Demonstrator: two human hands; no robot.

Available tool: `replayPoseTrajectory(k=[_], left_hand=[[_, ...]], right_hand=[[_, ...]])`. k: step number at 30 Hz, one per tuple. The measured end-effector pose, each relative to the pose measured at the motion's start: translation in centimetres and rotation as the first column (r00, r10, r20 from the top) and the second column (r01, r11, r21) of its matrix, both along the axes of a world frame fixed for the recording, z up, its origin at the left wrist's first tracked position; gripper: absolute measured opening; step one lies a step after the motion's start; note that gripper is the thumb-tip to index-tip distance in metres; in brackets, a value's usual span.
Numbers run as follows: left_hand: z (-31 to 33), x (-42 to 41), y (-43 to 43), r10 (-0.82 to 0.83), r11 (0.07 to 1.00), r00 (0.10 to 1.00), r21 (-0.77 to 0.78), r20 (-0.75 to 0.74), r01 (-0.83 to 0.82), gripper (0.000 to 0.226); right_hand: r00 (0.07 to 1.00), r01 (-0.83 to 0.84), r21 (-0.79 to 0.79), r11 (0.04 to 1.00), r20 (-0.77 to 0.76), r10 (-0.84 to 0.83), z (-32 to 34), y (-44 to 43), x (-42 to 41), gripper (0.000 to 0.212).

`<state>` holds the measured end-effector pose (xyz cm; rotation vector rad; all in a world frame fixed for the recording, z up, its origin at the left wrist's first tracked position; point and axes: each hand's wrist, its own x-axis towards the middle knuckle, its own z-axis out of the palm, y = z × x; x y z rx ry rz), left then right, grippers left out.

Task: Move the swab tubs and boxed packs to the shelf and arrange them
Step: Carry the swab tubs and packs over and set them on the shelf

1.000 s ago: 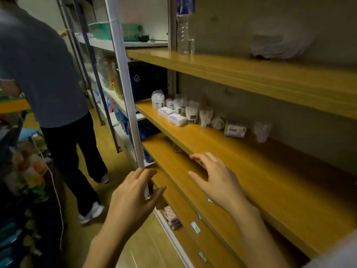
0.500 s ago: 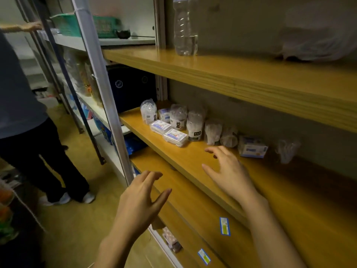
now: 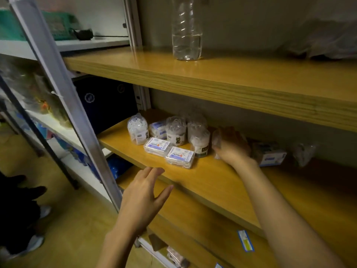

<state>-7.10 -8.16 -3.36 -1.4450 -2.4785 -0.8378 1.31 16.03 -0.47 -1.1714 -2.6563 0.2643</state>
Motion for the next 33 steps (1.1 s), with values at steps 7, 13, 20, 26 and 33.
replayPoseTrajectory(k=[7,13,20,26,33], left_hand=[[0.1,-4.5,4.3,-0.182,0.983,0.981,0.012,-0.070,0.183,0.061],[-0.8,-8.3,9.8,-0.294,0.916,0.956,-0.287,-0.007,0.280,0.083],[-0.5,-9.4,11.3,-0.400,0.875,0.916,-0.310,-0.031,0.372,0.071],[4.0,-4.4,9.1,-0.477,0.879,0.870,-0.065,-0.127,0.472,0.066],[8.2,6.3,9.0,-0.681,0.720,0.719,0.054,-0.139,0.692,0.066]], right_hand=[[0.973,0.097,0.012,0.995,-0.213,-0.092,1.5,-4.2,3.2,0.055],[0.930,0.180,0.013,0.983,-0.329,-0.166,2.3,-8.3,7.4,0.062],[0.898,0.244,0.038,0.969,-0.385,-0.212,1.7,-10.1,11.0,0.065],[0.889,0.301,0.041,0.953,-0.374,-0.265,1.7,-11.3,14.7,0.068],[0.857,0.401,0.076,0.913,-0.384,-0.344,2.7,-13.7,22.6,0.073]])
